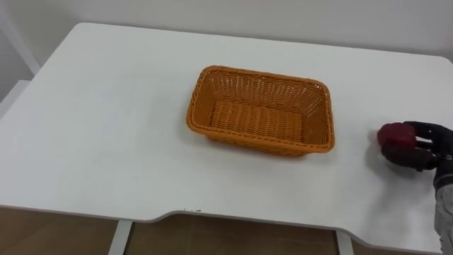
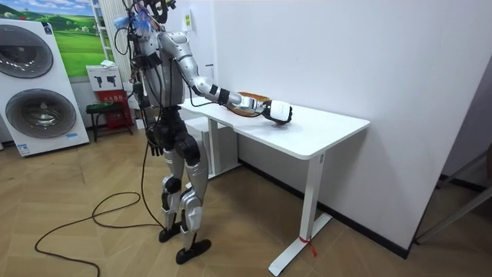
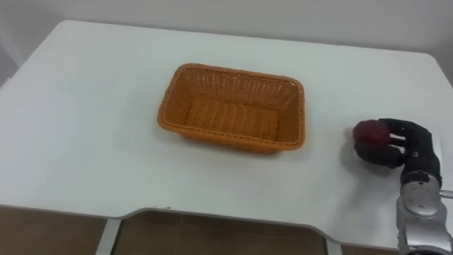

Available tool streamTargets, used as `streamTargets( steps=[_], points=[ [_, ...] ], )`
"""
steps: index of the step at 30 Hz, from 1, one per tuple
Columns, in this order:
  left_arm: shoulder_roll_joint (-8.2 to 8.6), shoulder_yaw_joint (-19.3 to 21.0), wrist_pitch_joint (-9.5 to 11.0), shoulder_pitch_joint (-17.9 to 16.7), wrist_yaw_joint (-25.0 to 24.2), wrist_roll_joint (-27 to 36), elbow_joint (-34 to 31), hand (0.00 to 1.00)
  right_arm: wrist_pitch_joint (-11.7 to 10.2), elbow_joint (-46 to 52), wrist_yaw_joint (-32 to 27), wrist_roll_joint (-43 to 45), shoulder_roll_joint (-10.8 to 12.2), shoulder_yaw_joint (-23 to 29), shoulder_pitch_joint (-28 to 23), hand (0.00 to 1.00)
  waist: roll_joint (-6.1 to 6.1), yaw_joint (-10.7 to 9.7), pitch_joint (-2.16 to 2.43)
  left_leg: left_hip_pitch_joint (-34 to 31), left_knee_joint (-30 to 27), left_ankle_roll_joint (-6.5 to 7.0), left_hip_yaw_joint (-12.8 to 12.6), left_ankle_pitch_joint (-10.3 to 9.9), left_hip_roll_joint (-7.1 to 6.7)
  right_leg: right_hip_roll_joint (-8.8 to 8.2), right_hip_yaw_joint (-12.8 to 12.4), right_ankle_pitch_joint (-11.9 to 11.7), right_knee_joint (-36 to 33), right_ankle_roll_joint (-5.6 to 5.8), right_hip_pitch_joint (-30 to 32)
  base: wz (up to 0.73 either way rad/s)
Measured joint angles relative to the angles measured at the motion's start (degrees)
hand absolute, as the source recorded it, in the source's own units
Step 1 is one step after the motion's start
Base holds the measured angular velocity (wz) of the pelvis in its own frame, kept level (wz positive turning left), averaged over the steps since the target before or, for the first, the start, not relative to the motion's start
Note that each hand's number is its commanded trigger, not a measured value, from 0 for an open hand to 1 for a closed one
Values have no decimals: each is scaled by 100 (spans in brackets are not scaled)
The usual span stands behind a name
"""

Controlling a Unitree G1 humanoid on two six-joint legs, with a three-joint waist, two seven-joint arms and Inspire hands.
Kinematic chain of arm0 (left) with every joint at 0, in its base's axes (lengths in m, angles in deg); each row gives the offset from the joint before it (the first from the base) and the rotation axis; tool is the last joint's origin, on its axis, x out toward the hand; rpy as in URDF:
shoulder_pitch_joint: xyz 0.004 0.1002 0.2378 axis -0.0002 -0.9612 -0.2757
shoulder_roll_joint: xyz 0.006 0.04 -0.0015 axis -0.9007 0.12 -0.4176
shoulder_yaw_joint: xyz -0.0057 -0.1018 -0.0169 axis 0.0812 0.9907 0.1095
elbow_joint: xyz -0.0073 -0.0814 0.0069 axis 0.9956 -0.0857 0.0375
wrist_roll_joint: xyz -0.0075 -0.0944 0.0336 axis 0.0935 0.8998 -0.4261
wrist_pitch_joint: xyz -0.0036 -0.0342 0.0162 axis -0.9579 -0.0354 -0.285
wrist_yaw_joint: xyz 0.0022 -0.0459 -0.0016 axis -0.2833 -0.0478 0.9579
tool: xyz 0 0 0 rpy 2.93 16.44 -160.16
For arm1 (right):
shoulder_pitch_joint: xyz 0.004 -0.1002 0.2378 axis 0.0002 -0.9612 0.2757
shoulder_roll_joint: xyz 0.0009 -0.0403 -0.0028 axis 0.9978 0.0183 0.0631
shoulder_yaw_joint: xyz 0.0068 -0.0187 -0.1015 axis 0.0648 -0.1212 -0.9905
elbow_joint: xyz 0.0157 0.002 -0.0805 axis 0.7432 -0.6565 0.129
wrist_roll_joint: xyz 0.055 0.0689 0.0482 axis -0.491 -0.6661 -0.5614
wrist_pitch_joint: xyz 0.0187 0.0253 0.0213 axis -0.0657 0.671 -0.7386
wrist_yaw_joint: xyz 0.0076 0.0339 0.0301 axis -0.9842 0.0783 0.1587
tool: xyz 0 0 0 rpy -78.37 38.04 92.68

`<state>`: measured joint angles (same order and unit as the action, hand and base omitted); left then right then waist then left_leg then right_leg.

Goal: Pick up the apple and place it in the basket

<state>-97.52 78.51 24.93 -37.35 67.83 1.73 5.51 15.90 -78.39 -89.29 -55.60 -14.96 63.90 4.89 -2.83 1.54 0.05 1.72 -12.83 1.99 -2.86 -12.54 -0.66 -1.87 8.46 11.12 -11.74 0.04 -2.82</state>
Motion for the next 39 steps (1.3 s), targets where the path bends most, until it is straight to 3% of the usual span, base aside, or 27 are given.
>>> streamTargets(
  steps=[5,7,11,15,19,24,31,39],
  points=[
    [1,14,-7,-9,-7,39,-24,0,225,896,-210,-264,1,4,-101,100,144,-51,42,6,18,1,-7,1,-6,-2,-40,0,-6,2,8,-1],
    [3,14,-6,-9,-12,29,-24,0,246,1794,-343,-208,0,-27,-266,100,161,-9,43,42,27,0,-34,2,-4,15,-52,0,-1,2,-5,-7],
    [20,10,19,-1,-8,24,-26,0,225,2535,-481,-181,0,-61,-289,100,121,9,36,101,108,-15,-32,14,0,27,-57,-1,7,0,-28,-1],
    [27,-39,18,-3,10,10,-24,0,224,3161,-638,-156,101,-219,-360,100,47,5,-7,53,107,-12,-41,15,-2,23,-56,-2,5,-2,-12,0],
    [29,-67,16,45,13,4,-25,0,226,3884,-611,-5,125,-396,-495,100,87,-9,-12,35,121,-12,-30,14,-1,24,-38,-2,10,-1,1,0],
    [54,-65,16,80,14,6,-51,0,225,4303,-472,69,124,-501,-590,100,161,11,30,59,121,-12,-39,15,-1,23,-44,-2,17,-1,0,1],
    [68,-193,27,228,135,66,11,0,245,4449,67,996,125,-1198,-649,100,164,70,29,104,143,-11,-95,18,6,24,-90,-3,16,-1,-4,-3],
    [83,-685,32,447,256,242,261,0,250,4735,373,1173,243,-1777,-648,100,171,104,10,97,130,-11,-76,18,4,22,-78,-5,12,-3,-8,0]
  ],
)
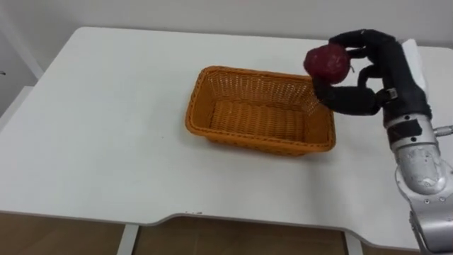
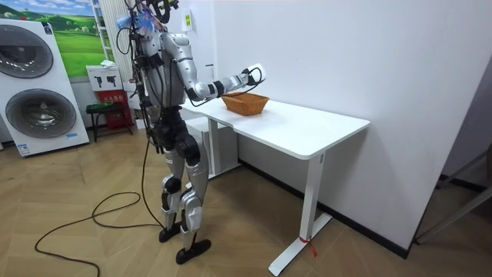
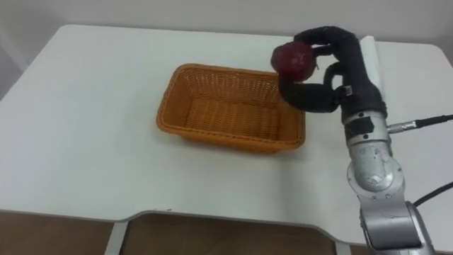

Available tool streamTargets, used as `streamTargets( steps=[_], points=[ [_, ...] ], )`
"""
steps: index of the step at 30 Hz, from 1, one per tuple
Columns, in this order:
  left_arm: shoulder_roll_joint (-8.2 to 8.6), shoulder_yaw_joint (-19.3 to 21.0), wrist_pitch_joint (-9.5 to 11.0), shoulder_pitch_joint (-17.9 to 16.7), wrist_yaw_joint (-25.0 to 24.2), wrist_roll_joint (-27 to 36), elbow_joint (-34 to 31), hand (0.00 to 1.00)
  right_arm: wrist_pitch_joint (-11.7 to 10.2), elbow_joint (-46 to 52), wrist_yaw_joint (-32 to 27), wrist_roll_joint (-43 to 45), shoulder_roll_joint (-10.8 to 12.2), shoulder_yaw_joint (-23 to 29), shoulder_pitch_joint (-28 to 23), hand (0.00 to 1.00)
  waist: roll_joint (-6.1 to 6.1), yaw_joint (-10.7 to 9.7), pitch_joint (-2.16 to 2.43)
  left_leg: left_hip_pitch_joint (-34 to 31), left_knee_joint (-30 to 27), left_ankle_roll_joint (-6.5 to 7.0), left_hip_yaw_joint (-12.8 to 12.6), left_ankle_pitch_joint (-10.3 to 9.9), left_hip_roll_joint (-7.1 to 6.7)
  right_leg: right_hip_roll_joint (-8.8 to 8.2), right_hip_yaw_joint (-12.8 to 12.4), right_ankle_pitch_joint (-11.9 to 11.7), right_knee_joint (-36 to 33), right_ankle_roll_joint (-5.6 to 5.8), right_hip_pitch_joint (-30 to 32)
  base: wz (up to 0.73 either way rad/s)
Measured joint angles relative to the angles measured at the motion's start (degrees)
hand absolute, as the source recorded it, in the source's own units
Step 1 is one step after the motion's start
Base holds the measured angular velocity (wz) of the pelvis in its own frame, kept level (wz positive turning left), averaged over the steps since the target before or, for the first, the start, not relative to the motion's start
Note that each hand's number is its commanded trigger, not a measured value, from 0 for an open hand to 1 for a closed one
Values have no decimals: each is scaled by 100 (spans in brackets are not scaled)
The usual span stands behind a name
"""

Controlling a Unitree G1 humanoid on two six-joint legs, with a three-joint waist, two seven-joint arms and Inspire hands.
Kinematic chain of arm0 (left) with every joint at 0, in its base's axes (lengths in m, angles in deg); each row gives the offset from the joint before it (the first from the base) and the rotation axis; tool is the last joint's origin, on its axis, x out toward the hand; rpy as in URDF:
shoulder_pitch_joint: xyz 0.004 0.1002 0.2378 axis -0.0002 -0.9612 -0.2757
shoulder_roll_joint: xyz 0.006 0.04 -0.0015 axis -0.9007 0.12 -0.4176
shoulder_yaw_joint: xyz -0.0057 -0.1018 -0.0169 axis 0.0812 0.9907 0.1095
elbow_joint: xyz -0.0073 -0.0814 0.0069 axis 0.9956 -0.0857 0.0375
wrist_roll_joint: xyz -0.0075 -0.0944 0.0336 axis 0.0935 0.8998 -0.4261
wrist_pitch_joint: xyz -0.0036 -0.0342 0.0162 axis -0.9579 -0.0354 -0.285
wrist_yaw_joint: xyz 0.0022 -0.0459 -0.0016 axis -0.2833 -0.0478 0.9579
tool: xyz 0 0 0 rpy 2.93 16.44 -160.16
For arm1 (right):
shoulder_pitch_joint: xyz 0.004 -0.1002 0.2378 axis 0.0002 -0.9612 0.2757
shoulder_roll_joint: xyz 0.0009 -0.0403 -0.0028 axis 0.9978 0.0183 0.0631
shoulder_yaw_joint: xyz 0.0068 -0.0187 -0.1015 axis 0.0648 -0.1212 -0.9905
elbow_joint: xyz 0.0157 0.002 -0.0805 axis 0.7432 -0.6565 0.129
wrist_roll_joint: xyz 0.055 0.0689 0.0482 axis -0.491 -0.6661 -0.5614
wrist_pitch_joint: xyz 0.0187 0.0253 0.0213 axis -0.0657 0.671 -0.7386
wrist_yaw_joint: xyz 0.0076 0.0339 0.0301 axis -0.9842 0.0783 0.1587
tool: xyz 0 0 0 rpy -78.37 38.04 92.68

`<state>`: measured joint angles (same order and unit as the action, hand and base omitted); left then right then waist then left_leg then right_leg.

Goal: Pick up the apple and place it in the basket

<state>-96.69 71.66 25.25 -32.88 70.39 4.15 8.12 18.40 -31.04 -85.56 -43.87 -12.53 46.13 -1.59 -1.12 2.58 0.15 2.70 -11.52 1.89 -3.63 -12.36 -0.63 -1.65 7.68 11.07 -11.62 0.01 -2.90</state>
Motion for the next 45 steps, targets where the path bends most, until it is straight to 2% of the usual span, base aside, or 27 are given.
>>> streamTargets(
  steps=[2,3,4,5,11,18,25,28,31,34,37,38,40,44,45],
  points=[
    [5,-84,1,52,-2,1,3,0,0,0,91,0,26,-49,0,100,5,48,-21,0,-1,0,3,0,0,-3,0,0,-1,0,0,0],
    [5,-117,1,86,-2,1,3,0,0,0,146,0,39,-62,0,59,4,68,-36,-4,-2,1,19,0,0,-5,5,0,0,0,1,0],
    [5,-118,1,98,-3,1,3,0,0,-1,167,-1,57,-63,-1,12,4,67,-40,-8,-3,1,39,0,0,-6,15,0,0,0,1,5],
    [5,-119,1,113,-3,7,3,0,0,-1,185,0,108,-70,-1,0,3,76,-43,-14,-2,1,56,0,-3,-6,26,0,0,0,1,4],
    [16,-134,9,133,1,342,-6,0,0,-1,422,-24,151,-198,-1,0,5,80,-43,-31,7,1,72,0,-4,-2,34,0,11,0,9,1],
    [17,-128,98,138,-10,546,-16,0,0,-1,433,91,366,-196,-1,0,-4,74,-32,-25,7,0,67,0,-5,-2,35,0,12,0,4,0],
    [20,-117,108,117,-16,550,12,0,0,-5,415,40,361,-140,-1,0,-15,36,-17,-21,-9,1,68,0,-9,-7,48,0,7,0,-9,0],
    [20,-105,107,60,-16,551,-14,0,0,-36,276,-307,360,100,-1,0,-37,-6,-1,-13,-17,1,58,0,-7,-10,51,-1,7,2,-15,0],
    [26,27,109,-57,-7,524,-24,0,-1,-35,-21,-576,361,507,0,0,-46,-144,13,-14,-15,2,62,1,-5,-15,55,-2,7,3,-14,0],
    [26,418,136,-221,-2,363,-38,0,-52,-65,-430,-653,342,1289,2,0,-57,-243,23,-15,-18,5,60,3,-9,-15,53,-2,3,3,-14,0],
    [27,699,164,-569,12,249,-272,0,-164,-277,-1187,-1092,239,2270,3,0,-72,-480,23,-22,-11,5,53,3,-10,-14,63,-2,4,3,2,0],
    [27,763,164,-606,43,208,-275,0,-167,-352,-1329,-1168,190,2417,3,0,-78,-521,24,-26,-11,5,53,3,-9,-13,63,-2,5,4,3,0],
    [9,935,165,-772,135,211,-286,0,-196,-742,-1933,-1434,18,2985,2,0,-97,-659,27,-23,-11,5,43,2,-8,-5,38,-1,3,4,2,-4],
    [-13,1115,164,-961,254,205,-316,0,-237,-1245,-2900,-1756,-80,3689,-24,0,-140,-864,25,-102,-23,4,37,1,-6,-1,35,0,3,4,56,-1],
    [-19,1127,157,-976,310,197,-317,0,-272,-1513,-3209,-1978,-121,3882,-72,0,-134,-881,39,-109,-19,4,33,1,-7,1,21,0,-5,3,87,-3]
  ],
)
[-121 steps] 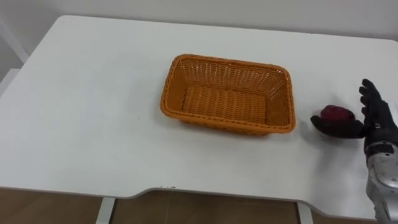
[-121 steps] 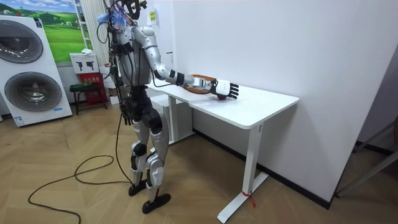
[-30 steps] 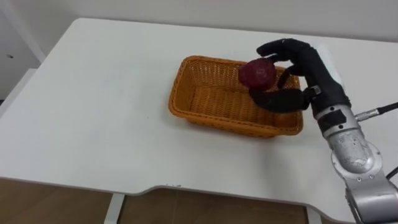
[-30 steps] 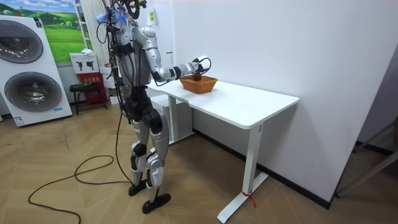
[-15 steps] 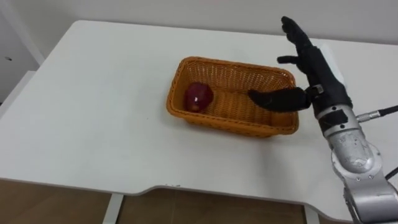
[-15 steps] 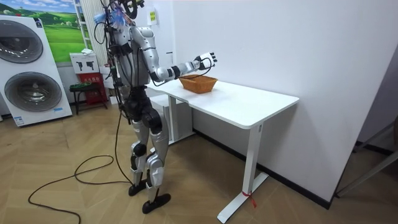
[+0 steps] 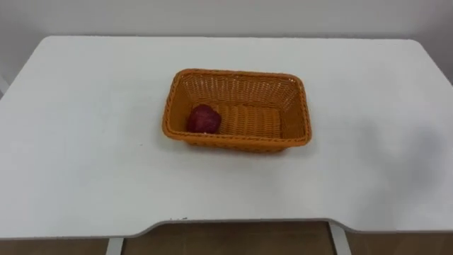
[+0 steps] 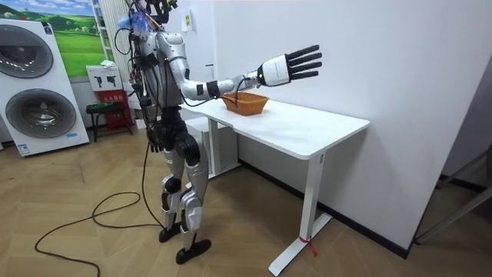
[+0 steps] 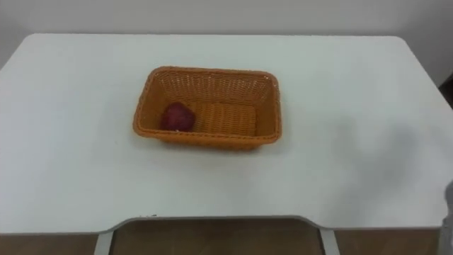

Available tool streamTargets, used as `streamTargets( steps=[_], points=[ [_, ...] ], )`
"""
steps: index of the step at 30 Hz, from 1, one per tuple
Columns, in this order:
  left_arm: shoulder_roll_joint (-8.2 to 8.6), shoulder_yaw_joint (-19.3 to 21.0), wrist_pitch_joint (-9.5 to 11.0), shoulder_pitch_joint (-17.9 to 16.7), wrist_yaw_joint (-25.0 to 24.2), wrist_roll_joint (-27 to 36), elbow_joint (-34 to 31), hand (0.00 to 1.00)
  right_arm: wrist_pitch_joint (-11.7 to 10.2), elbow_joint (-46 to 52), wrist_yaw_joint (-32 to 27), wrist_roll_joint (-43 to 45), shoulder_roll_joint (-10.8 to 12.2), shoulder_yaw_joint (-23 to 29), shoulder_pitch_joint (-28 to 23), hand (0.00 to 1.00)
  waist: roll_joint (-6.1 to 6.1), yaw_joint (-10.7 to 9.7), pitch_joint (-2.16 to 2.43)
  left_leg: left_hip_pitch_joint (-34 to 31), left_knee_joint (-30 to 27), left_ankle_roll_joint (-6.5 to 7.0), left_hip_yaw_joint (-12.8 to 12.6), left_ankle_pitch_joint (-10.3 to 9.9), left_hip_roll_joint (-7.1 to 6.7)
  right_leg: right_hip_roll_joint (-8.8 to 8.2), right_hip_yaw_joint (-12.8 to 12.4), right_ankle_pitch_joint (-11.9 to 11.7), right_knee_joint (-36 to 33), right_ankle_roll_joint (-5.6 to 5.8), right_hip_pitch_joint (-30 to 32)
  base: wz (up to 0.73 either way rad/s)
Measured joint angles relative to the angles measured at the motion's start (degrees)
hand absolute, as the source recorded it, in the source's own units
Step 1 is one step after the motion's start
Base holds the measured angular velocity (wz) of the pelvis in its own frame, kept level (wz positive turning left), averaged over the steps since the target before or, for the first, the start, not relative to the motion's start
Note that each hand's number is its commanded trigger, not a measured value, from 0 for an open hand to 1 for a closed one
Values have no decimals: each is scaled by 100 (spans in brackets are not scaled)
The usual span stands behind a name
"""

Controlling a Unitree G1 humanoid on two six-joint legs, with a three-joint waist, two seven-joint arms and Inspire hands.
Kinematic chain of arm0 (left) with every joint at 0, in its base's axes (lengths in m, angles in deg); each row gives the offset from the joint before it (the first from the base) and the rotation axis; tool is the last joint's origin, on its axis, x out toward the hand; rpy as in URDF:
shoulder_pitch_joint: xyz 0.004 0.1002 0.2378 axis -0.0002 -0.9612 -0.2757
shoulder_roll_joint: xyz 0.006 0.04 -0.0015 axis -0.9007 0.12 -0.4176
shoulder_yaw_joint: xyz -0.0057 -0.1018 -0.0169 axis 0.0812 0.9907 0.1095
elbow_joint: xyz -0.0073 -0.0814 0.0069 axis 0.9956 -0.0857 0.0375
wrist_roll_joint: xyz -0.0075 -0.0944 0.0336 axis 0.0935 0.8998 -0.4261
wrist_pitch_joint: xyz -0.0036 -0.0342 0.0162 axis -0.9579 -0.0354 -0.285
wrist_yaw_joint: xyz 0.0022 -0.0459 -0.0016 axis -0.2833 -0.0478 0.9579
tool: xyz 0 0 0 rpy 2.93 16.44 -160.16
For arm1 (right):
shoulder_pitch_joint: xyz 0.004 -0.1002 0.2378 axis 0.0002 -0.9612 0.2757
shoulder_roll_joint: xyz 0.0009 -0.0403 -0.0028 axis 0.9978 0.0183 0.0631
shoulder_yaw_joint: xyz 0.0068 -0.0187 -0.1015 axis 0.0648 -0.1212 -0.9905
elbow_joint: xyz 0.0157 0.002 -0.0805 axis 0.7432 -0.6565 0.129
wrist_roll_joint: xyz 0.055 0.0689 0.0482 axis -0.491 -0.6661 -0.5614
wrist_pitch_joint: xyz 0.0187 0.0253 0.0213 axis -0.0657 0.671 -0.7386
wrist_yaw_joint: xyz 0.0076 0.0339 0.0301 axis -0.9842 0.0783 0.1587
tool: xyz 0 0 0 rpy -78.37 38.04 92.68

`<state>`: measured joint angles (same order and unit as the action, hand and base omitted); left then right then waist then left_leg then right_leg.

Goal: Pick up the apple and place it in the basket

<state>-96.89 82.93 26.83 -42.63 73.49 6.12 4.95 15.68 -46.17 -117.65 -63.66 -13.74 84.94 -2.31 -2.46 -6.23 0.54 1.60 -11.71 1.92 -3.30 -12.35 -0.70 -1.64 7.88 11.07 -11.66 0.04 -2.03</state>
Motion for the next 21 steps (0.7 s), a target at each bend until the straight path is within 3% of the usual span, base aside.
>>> streamTargets(
  steps=[2,6,10,12,17,20,21],
  points=[
    [-4,24,-54,-12,37,3,-17,0,10,-393,-410,-372,-9,296,-107,0,-60,-9,-23,-22,-1,1,-24,0,2,3,-18,0,-4,0,8,-2],
    [-1,171,-159,-90,86,2,-290,0,10,-1653,-1093,-1070,-59,822,-209,0,-76,-84,-18,-108,-1,2,-8,-1,-3,2,-14,1,-1,0,72,0],
    [3,171,-217,-64,146,7,-376,0,66,-3090,-1108,-1714,-57,815,-341,0,-74,-135,-15,-125,-7,2,4,0,-5,2,-2,1,5,0,86,2],
    [62,172,-322,-74,182,-71,-439,0,177,-4055,-940,-1962,0,747,-454,0,-18,-95,8,-105,9,2,-27,0,-4,7,-75,1,1,1,86,-7],
    [157,169,-423,-15,164,-239,-441,0,353,-5267,-341,-2202,573,317,-729,0,82,68,1,-20,17,3,-106,0,9,18,-123,1,2,0,39,-9],
    [217,162,-424,36,129,-272,-432,0,516,-5773,123,-2192,880,-304,-855,0,101,191,-8,18,3,4,-99,-4,5,13,-162,3,0,-1,-1,0],
    [254,152,-422,81,128,-347,-395,0,548,-5944,343,-2136,956,-604,-861,0,124,256,-30,18,8,6,-98,-6,3,21,-199,1,1,3,4,0]
  ],
)
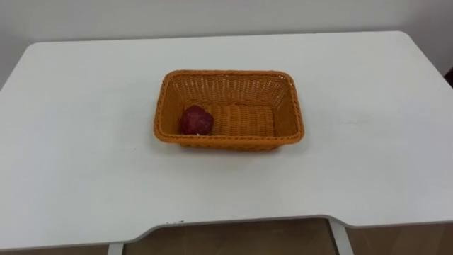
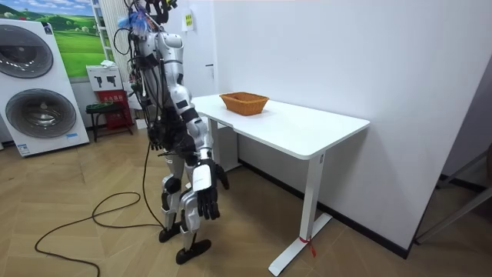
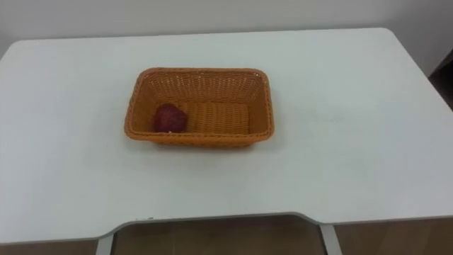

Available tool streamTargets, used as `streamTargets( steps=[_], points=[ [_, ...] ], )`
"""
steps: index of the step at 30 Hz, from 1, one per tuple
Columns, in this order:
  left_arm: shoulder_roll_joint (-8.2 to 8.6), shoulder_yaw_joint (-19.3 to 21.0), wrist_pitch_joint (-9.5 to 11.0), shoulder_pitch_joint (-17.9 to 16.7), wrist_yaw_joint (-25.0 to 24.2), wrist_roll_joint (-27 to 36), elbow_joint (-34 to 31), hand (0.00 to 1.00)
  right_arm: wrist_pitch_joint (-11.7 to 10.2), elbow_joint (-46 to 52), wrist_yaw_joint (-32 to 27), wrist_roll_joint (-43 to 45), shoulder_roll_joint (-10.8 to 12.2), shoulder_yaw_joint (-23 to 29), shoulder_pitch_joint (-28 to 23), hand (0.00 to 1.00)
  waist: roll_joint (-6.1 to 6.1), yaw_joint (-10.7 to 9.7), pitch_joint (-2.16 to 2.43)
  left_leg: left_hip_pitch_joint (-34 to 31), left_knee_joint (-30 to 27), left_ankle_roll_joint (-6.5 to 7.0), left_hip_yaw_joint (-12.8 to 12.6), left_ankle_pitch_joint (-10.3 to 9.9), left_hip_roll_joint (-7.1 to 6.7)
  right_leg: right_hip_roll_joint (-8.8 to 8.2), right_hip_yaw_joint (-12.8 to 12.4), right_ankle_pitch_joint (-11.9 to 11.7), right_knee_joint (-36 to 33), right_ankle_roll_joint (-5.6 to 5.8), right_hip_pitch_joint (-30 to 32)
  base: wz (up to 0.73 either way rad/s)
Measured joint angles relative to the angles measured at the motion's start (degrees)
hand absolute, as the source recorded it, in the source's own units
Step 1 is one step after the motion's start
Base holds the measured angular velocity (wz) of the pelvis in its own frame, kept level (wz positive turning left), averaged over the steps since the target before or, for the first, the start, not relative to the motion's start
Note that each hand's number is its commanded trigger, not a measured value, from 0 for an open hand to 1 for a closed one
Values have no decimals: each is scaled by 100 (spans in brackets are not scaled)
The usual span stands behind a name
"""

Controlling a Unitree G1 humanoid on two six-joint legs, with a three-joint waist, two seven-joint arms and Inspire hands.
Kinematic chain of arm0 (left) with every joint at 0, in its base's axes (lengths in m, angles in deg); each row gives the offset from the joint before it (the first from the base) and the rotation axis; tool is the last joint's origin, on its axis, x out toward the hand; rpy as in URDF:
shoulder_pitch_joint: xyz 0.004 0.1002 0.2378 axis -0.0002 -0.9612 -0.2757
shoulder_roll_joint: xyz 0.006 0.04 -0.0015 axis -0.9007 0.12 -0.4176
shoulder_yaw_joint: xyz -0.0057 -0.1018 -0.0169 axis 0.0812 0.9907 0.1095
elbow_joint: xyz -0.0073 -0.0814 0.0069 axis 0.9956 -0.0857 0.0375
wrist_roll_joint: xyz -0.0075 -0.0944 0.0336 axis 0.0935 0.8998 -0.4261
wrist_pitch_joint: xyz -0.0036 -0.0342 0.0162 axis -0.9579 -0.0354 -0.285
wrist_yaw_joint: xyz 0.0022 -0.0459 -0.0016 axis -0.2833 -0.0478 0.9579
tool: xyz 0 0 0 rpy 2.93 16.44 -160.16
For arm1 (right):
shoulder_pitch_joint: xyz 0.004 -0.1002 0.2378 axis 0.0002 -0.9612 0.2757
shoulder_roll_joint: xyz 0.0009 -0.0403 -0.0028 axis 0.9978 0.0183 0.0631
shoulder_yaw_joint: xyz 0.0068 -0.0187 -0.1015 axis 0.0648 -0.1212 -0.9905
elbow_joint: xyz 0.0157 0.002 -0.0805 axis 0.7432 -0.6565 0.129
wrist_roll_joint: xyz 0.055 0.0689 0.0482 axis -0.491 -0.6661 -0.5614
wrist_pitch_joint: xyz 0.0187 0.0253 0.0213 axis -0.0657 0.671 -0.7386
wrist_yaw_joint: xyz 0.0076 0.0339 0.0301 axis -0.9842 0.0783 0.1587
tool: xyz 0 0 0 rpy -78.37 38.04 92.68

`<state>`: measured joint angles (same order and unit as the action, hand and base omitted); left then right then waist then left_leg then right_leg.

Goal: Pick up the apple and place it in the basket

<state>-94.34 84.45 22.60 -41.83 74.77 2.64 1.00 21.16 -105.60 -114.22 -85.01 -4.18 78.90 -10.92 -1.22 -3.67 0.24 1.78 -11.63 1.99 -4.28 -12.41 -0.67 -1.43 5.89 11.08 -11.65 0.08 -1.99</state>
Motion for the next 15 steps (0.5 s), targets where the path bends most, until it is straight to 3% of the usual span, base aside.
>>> streamTargets(
  steps=[6,9,15],
  points=[
    [115,-48,-181,2,-19,-85,244,0,274,-631,1174,639,62,-1004,9,0,44,138,-24,188,29,20,35,-22,-3,-16,45,-10,102,23,-161,1],
    [138,-116,-333,19,-17,-82,249,0,383,-661,1510,1239,90,-1427,-12,0,43,183,-26,192,45,21,36,-22,-7,-15,57,-10,106,24,-184,2],
    [190,-502,-363,298,-8,-80,362,0,378,-654,1853,2019,141,-2137,68,0,131,283,-34,186,84,19,35,-22,-4,-5,65,-11,113,24,-182,0]
  ],
)
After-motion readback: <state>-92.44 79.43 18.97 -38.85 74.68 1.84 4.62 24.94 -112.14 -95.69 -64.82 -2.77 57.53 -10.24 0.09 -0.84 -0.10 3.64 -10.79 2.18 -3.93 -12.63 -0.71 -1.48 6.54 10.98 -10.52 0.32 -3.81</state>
